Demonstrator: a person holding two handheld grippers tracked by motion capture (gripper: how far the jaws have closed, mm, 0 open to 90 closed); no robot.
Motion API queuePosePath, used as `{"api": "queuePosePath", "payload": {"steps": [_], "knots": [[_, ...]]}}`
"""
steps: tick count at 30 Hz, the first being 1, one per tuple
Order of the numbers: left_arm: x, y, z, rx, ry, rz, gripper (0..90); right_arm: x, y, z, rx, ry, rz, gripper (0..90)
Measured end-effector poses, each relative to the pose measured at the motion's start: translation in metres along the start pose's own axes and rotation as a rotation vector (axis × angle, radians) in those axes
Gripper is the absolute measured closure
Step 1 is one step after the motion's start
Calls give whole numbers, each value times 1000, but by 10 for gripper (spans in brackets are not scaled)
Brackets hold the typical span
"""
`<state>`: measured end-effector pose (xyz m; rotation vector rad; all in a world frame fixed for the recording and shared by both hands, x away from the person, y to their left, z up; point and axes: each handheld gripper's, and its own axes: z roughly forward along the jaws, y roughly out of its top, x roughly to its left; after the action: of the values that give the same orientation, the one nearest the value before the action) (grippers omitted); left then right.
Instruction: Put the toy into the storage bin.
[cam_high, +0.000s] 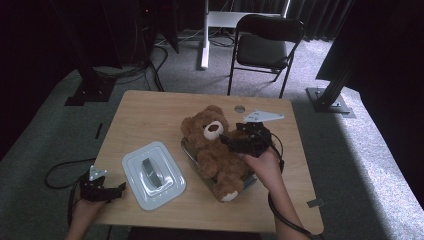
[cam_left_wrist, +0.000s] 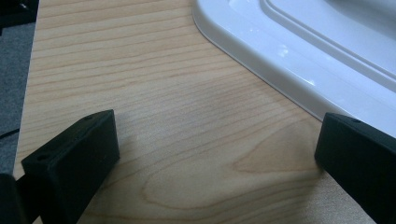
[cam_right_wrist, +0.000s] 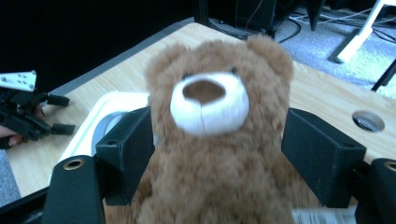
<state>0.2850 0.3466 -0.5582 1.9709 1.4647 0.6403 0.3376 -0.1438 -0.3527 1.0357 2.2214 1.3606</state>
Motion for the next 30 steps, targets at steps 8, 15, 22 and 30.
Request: {"api": "queuePosePath", "payload": {"steps": [8, 15, 22, 30], "knots": [[0, 0, 0, 0, 0, 0, 3, 0, 26, 18, -4, 26, 2, 217], [0, 0, 0, -1, 0, 0, 3, 3, 39, 38, 30, 56, -2, 185], [0, 0, 0, -1, 0, 0, 3, 5, 48, 58, 68, 68, -21, 201], [0, 0, 0, -1, 0, 0, 3, 2, 55, 80, 109, 38, -26, 248]]}}
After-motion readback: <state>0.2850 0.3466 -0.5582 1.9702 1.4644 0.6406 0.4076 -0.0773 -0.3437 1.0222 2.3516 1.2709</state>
